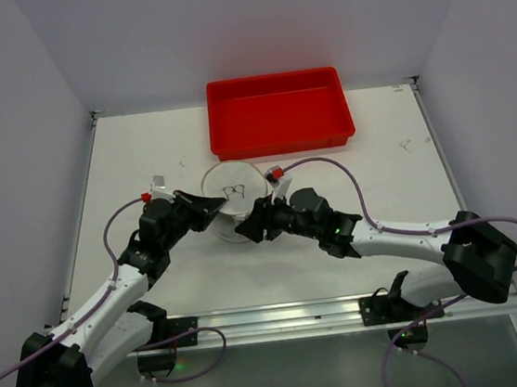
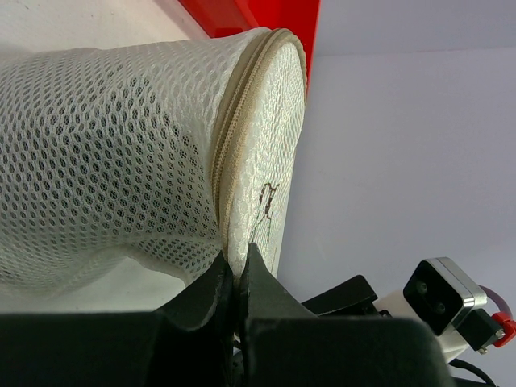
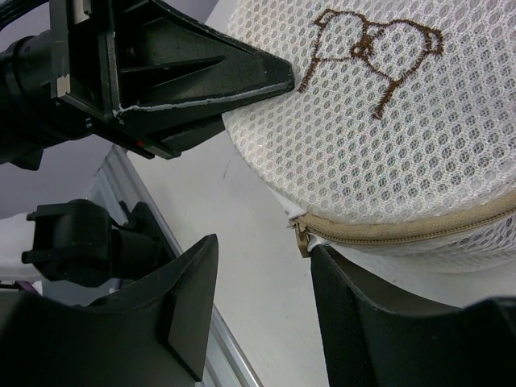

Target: Unzip the laundry bag and remove the bra

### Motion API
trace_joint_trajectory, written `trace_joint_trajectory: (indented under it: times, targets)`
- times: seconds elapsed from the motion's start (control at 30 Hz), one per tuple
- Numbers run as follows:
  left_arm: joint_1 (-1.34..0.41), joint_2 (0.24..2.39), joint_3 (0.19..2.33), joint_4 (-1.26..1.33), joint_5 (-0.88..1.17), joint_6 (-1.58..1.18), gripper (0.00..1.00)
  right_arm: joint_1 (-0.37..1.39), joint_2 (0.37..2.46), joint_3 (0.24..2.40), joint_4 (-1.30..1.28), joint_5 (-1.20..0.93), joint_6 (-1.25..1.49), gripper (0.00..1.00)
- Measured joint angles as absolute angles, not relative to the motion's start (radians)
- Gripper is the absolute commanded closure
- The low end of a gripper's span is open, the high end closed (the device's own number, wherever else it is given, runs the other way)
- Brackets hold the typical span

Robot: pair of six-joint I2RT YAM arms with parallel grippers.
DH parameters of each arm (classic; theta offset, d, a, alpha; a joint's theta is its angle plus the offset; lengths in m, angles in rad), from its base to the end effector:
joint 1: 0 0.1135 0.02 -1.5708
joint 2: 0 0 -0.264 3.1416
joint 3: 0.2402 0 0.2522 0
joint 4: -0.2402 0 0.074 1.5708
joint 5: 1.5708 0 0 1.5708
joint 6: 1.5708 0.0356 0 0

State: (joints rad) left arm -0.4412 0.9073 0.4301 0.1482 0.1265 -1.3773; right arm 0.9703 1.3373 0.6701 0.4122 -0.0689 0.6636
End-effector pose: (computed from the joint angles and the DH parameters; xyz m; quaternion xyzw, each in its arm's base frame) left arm 0.1844 -0.0920 0.2270 -0.3334 0.7410 -0.4897 0.3161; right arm 0.1644 0.2443 0.2383 -0.1416 0.7783 0.4642 0.3984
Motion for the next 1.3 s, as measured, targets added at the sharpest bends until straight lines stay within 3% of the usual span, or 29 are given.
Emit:
trace_joint_trajectory:
  times: [0.13, 0.37, 0.57, 0.8, 1.0, 1.3]
  targets:
    - [-0.441, 0.907, 0.43, 0.148, 0.127, -1.377, 1.0, 0.97, 1.337, 0.671, 0.413, -0.065, 0.67, 0.54]
    - [-0.441, 0.907, 0.43, 0.148, 0.127, -1.377, 1.0, 0.97, 1.338, 0.671, 0.408, -0.035, 0.676, 0.74]
    - [-0.441, 0.906, 0.43, 0.149, 0.127, -1.377, 1.0, 0.968, 1.338, 0.671, 0.402, -0.011, 0.676, 0.99]
    - [-0.441, 0.905, 0.432, 0.139, 0.134, -1.351, 1.0, 0.954, 1.307, 0.65, 0.377, -0.008, 0.649, 1.0]
    - [-0.438, 0.918, 0.474, 0.082, 0.175, -1.251, 1.0, 0.848, 1.153, 0.577, 0.268, -0.047, 0.57, 1.0]
    - [-0.357, 1.06, 0.567, 0.016, 0.435, -0.985, 1.0, 0.772, 1.022, 0.571, 0.055, -0.098, 0.422, 1.0]
